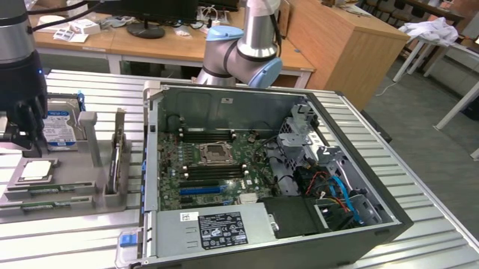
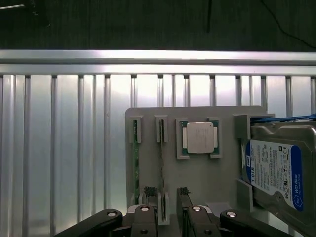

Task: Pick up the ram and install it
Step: 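Pick up the ram and move it above insertion slot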

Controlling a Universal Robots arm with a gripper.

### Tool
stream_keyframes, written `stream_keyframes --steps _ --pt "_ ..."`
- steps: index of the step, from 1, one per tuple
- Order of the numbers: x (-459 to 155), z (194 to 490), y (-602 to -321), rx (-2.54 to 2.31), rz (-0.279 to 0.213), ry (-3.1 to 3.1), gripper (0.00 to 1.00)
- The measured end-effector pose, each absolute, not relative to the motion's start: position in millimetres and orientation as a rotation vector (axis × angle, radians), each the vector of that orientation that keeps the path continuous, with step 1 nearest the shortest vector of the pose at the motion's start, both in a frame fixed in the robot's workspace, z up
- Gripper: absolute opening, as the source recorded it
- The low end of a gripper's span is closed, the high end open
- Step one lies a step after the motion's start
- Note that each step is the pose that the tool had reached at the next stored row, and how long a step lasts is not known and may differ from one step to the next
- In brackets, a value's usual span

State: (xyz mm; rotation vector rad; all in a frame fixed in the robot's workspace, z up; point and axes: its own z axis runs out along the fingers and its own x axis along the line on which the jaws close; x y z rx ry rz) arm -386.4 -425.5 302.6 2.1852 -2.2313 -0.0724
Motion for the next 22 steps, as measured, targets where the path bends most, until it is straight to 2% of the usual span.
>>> stream_keyframes --steps 22 --pt "-386.4 286.8 -425.5 2.185 -0.072 -2.231 0.3"
